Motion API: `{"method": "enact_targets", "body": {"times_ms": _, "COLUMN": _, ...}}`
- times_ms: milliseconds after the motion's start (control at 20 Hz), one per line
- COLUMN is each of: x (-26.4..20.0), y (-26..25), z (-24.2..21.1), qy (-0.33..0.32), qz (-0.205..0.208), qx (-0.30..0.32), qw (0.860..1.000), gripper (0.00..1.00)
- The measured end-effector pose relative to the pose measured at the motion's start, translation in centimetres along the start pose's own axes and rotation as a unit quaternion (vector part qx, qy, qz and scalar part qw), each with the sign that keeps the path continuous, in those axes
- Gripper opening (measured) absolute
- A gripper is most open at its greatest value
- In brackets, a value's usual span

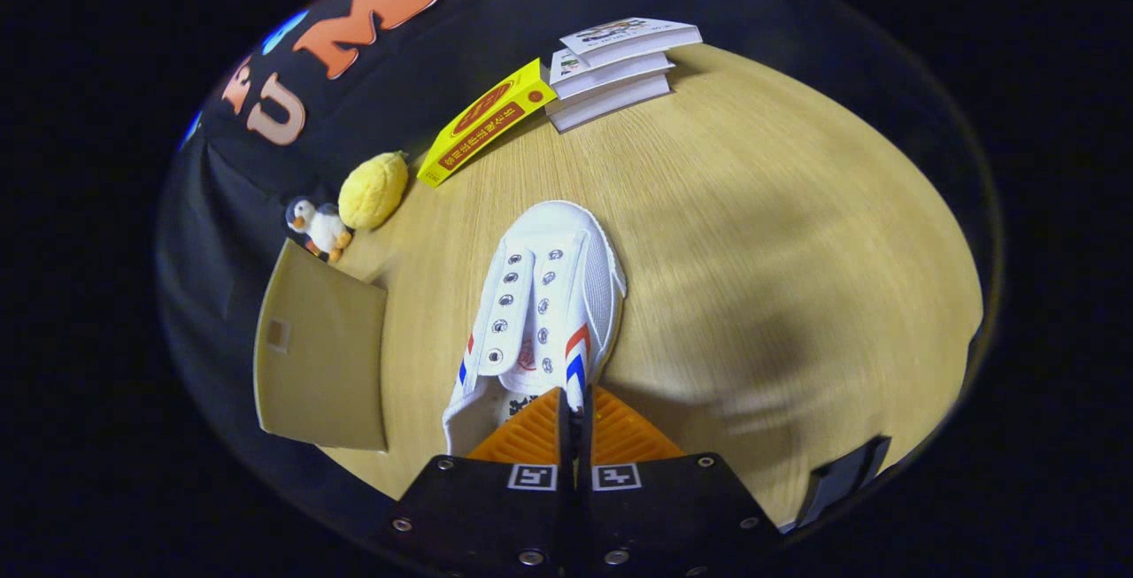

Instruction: Open the storage box then place both shoes into the box .Put the left shoe in first, then the right shoe, with the right side of both shoes facing outward in a uniform manner.

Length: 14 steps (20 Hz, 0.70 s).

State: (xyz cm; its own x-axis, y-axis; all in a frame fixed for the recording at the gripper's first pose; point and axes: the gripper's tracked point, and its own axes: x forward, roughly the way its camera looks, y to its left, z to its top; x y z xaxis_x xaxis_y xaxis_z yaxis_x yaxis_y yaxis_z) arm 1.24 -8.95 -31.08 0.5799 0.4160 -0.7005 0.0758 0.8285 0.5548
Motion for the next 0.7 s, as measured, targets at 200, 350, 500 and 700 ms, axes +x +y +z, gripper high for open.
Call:
{"method": "enact_targets", "body": {"times_ms": 200, "x": -1.3, "y": 3.0, "z": 2.0, "qy": -0.029, "qz": 0.026, "qx": -0.006, "qw": 0.999, "gripper": 0.0}}
{"method": "enact_targets", "body": {"times_ms": 350, "x": -2.7, "y": 5.8, "z": 3.6, "qy": -0.051, "qz": 0.023, "qx": -0.041, "qw": 0.998, "gripper": 0.0}}
{"method": "enact_targets", "body": {"times_ms": 500, "x": -4.0, "y": 9.5, "z": 4.3, "qy": -0.066, "qz": 0.024, "qx": -0.073, "qw": 0.995, "gripper": 0.0}}
{"method": "enact_targets", "body": {"times_ms": 700, "x": -5.2, "y": 15.5, "z": 3.9, "qy": -0.076, "qz": 0.033, "qx": -0.091, "qw": 0.992, "gripper": 0.0}}
